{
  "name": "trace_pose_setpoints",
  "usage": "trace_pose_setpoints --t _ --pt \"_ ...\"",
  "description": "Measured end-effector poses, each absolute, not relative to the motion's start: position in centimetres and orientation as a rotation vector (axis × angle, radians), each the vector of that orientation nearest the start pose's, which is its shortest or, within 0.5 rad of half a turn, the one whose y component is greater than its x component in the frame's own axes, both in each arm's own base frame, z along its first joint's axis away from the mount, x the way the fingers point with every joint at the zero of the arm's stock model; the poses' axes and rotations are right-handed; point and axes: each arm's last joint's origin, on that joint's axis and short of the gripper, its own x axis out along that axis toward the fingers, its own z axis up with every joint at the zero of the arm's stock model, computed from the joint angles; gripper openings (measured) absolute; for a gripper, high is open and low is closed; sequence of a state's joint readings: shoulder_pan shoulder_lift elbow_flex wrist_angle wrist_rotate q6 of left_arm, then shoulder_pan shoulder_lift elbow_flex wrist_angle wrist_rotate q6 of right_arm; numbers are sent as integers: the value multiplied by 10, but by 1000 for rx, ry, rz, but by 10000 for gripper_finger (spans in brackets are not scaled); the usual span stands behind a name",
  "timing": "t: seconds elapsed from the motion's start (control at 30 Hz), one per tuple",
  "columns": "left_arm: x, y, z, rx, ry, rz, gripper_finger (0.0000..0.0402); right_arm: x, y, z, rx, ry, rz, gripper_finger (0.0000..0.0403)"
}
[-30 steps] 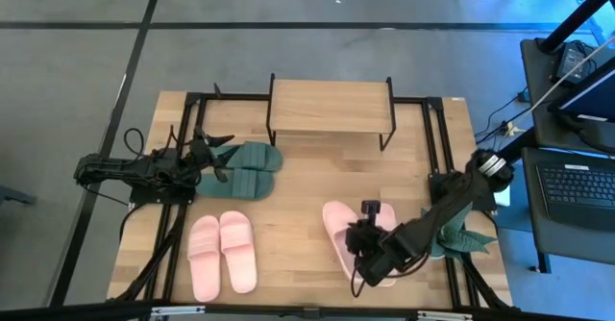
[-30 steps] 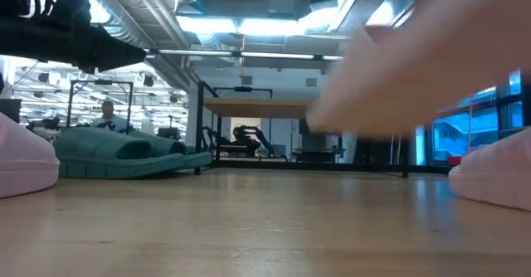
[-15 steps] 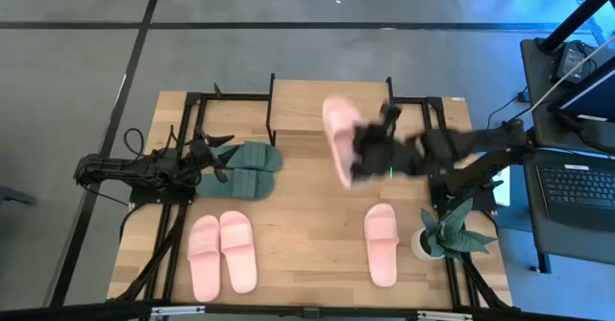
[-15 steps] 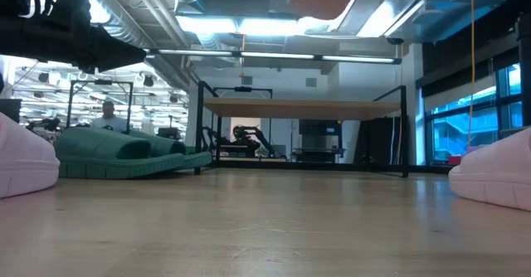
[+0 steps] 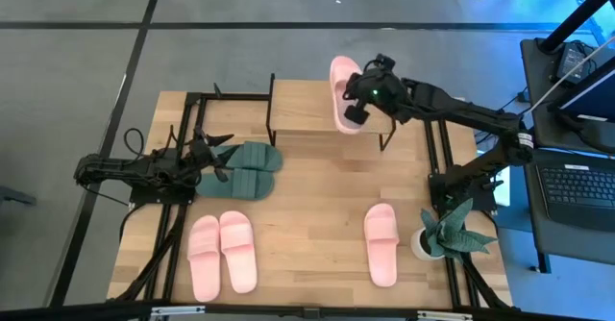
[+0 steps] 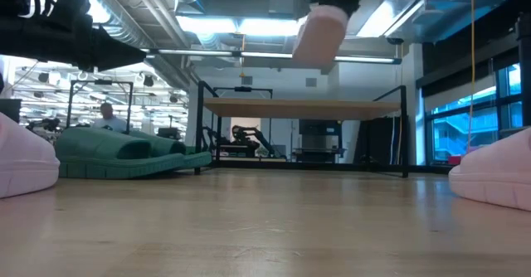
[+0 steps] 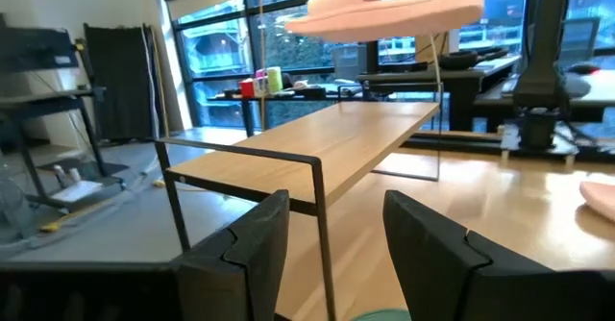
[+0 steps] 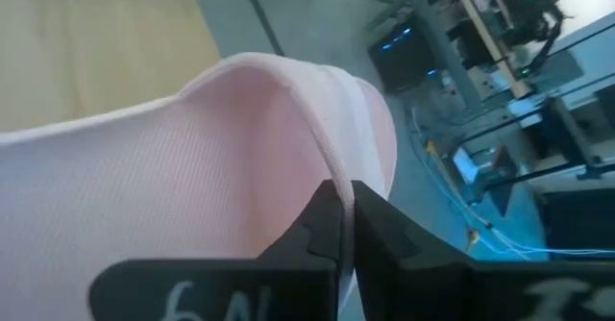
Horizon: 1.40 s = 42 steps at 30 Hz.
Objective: Pick and place slides into the shelf
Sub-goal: Put the pink slipper on the shelf
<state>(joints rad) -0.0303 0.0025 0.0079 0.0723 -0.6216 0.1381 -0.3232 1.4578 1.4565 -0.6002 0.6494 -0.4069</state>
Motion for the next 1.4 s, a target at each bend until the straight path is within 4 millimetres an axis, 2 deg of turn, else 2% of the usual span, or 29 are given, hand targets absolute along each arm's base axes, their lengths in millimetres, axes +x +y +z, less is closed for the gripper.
trace_pose_setpoints --t 0.3,0.5,0.9,1.4 --pt "92 14 173 114 -32 595 164 285 -138 314 -469 878 -812 14" --pt "92 14 173 114 -32 595 164 280 -145 289 -459 891 -833 14" --pt "92 14 173 114 -32 594 164 275 -150 267 -475 936 -837 15" --pt "92 14 173 114 -32 595 164 276 -150 269 -495 922 -831 128"
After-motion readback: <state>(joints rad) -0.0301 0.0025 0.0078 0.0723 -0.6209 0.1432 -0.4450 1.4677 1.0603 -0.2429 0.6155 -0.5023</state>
